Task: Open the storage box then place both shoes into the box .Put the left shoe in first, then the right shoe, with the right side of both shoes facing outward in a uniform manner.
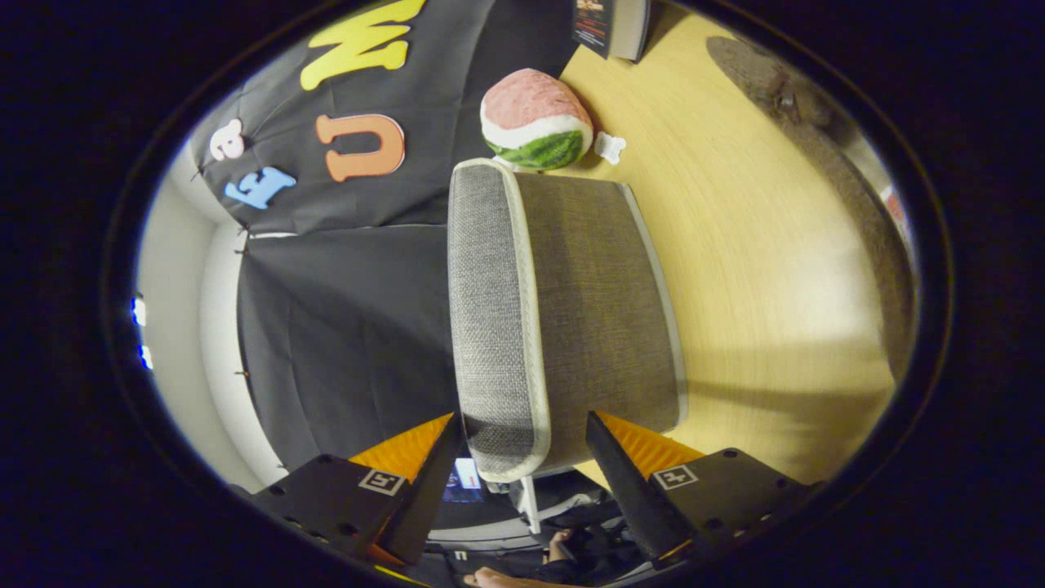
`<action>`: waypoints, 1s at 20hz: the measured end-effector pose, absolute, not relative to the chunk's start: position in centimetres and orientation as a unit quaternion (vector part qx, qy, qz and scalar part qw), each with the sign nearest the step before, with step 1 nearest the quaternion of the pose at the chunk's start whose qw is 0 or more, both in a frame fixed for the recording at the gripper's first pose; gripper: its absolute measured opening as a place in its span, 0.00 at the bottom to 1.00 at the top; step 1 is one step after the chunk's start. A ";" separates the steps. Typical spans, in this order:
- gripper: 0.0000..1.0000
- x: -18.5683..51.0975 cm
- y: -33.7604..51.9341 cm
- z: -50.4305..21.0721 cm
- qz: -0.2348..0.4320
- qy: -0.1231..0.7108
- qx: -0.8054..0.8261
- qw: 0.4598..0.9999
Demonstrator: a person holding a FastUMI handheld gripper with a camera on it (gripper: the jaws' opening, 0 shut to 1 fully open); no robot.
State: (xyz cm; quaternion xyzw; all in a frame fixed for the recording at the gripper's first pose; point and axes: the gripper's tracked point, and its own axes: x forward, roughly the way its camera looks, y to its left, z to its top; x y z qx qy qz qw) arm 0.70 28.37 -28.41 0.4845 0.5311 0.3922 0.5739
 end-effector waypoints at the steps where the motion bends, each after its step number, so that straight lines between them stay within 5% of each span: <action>1: 0.94 0.8 28.7 -28.3 0.392 0.531 0.489 0.570; 3: 0.93 0.3 28.6 -27.9 0.395 0.530 0.481 0.576; 4: 0.80 -0.3 28.7 -27.2 0.406 0.529 0.475 0.574; 11: 0.30 1.5 27.4 -28.2 0.350 0.524 0.445 0.636; 12: 0.16 1.4 26.9 -27.4 0.349 0.522 0.447 0.638; 15: 0.01 1.4 27.2 -26.5 0.349 0.517 0.416 0.661; 20: 0.00 0.3 27.5 -21.9 0.351 0.503 0.376 0.694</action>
